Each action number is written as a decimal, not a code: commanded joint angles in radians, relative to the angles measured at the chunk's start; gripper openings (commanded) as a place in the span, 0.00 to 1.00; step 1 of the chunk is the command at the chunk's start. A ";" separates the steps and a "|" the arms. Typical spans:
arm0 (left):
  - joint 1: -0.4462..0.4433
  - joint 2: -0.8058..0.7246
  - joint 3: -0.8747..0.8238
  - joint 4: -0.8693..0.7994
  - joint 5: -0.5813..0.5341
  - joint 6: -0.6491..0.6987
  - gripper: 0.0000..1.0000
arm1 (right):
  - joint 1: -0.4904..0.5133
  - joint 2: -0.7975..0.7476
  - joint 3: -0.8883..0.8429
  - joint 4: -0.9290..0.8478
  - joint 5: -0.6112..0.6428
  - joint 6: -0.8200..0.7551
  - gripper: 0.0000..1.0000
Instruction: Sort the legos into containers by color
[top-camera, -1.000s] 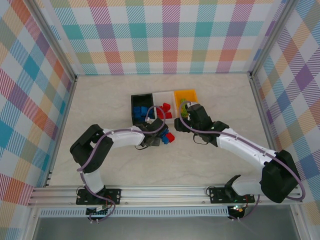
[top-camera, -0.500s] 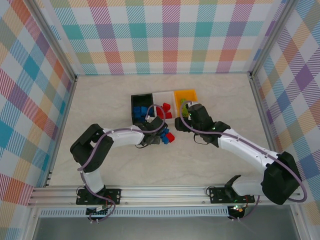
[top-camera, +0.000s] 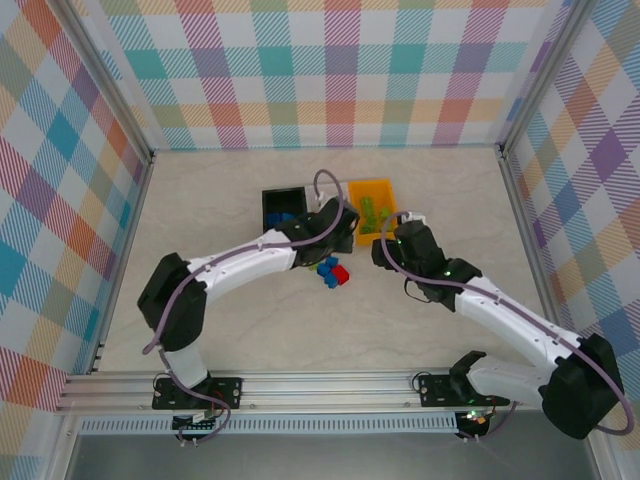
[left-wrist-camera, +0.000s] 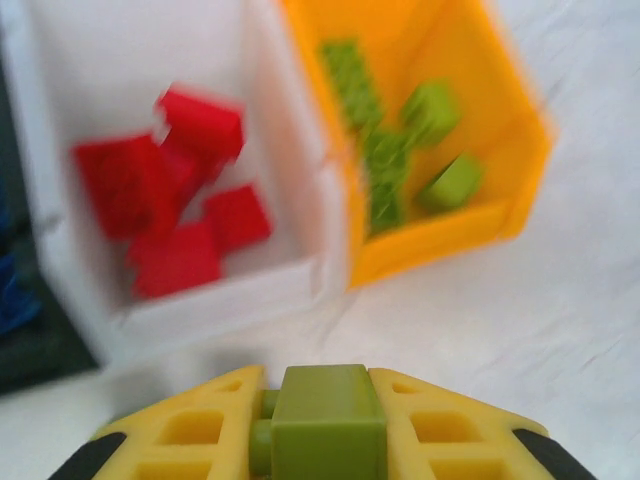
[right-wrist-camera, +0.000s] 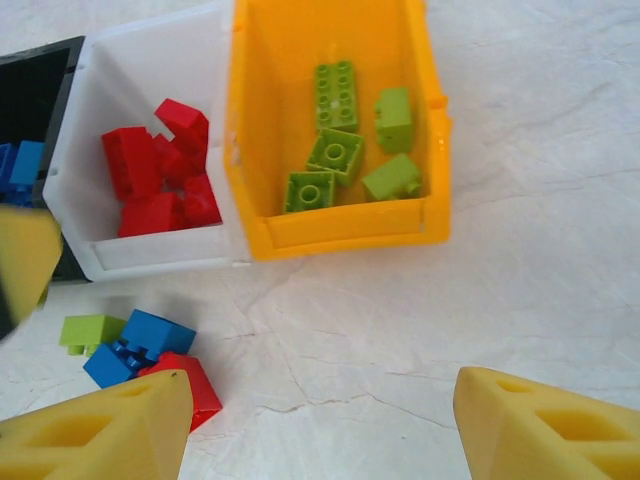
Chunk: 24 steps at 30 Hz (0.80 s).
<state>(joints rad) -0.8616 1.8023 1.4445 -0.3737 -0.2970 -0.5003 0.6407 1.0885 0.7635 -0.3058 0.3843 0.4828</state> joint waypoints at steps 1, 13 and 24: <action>0.005 0.120 0.110 0.030 0.025 0.012 0.22 | -0.001 -0.028 -0.009 -0.030 0.034 0.019 0.70; 0.049 0.514 0.626 -0.075 -0.005 0.047 0.22 | -0.001 -0.116 -0.049 -0.054 0.029 -0.003 0.71; 0.049 0.535 0.754 -0.113 0.021 0.036 0.74 | -0.001 -0.148 -0.065 -0.030 -0.014 -0.022 0.74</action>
<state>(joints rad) -0.8154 2.4001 2.1803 -0.4625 -0.2771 -0.4664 0.6407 0.9516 0.7120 -0.3531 0.3962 0.4816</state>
